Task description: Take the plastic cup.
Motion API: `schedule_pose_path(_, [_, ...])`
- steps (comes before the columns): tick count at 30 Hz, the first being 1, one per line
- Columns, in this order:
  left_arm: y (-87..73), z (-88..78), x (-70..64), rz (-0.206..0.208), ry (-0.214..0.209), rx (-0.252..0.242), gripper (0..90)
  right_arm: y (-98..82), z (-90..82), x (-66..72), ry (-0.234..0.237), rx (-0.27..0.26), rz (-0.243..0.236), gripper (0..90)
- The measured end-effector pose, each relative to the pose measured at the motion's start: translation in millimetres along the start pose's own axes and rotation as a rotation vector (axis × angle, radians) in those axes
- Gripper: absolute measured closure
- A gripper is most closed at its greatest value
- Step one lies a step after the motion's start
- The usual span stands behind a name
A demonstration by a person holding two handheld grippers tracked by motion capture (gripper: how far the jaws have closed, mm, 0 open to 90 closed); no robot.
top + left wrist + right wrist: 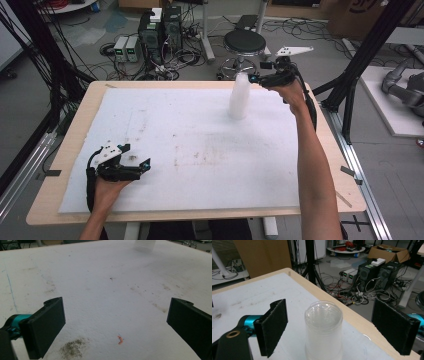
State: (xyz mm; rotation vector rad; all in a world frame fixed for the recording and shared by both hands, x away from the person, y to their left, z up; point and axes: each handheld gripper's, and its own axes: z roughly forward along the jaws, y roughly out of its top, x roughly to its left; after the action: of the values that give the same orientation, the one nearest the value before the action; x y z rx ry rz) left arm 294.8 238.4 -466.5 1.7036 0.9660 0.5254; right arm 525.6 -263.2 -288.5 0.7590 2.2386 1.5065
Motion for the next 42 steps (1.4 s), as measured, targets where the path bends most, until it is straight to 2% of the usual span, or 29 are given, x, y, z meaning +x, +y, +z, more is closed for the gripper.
schedule_pose_path(4, [-0.1, -0.4, 0.1, 0.002, -0.001, -0.003, 1.8, -3.1, 9.9, 2.5, 0.013, 0.008, 0.006, 13.2])
schedule_pose_path(11, [-0.2, -0.5, 0.0, 0.003, -0.004, -0.006, 1.8, -18.1, 25.4, 3.6, -0.007, 0.026, 0.018, 13.3])
schedule_pose_path(20, [0.0, -0.1, 0.6, -0.001, -0.006, 0.000, 1.8, -24.3, 38.4, 3.8, -0.010, 0.042, 0.027, 13.3])
schedule_pose_path(32, [-0.3, -0.5, 0.6, -0.005, -0.008, -0.007, 1.8, -31.3, 47.1, 3.8, -0.016, 0.069, 0.043, 13.4])
schedule_pose_path(42, [0.1, 0.4, 0.7, -0.002, -0.007, 0.003, 1.8, -44.8, 48.0, 3.7, -0.036, 0.075, 0.053, 13.6])
